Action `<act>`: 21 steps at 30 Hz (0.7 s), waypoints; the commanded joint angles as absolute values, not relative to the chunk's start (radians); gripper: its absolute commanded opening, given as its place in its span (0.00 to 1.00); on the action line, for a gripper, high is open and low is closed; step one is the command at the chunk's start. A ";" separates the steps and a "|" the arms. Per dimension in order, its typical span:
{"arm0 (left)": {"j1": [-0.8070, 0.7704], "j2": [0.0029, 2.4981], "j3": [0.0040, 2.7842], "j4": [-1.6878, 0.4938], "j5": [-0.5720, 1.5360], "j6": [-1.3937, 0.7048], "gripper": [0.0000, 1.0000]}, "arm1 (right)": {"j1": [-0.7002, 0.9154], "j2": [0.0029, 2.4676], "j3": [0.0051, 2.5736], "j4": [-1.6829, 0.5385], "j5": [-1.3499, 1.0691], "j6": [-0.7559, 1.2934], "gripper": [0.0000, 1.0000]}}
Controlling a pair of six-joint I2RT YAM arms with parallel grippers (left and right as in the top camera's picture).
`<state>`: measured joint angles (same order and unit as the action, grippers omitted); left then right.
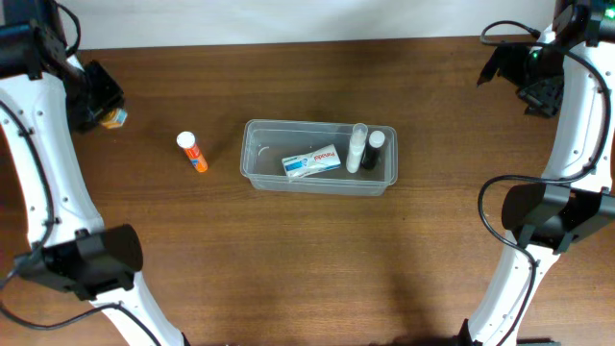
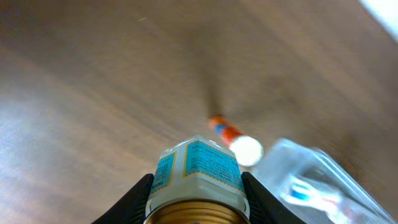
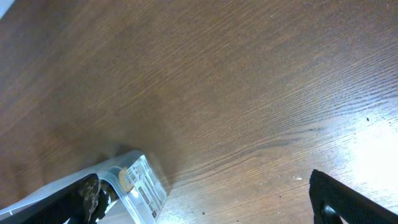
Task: Pack container
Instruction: 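Carry the gold-lidded jar with the left gripper over the clear container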
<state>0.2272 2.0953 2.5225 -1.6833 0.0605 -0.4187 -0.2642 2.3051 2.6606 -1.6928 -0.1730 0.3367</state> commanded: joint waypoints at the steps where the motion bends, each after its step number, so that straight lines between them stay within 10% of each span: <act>1: 0.165 1.999 2.567 -1.685 0.152 -0.380 0.30 | -0.265 2.296 2.655 -1.698 -0.160 0.338 0.98; 21: -0.495 1.969 2.566 -1.632 0.081 -0.436 0.31 | -0.265 2.296 2.655 -1.698 -0.160 0.338 0.98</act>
<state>-0.4370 1.9373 2.5492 -1.6402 0.1532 -0.4088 -0.2642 2.3051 2.6606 -1.6928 -0.1730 0.3374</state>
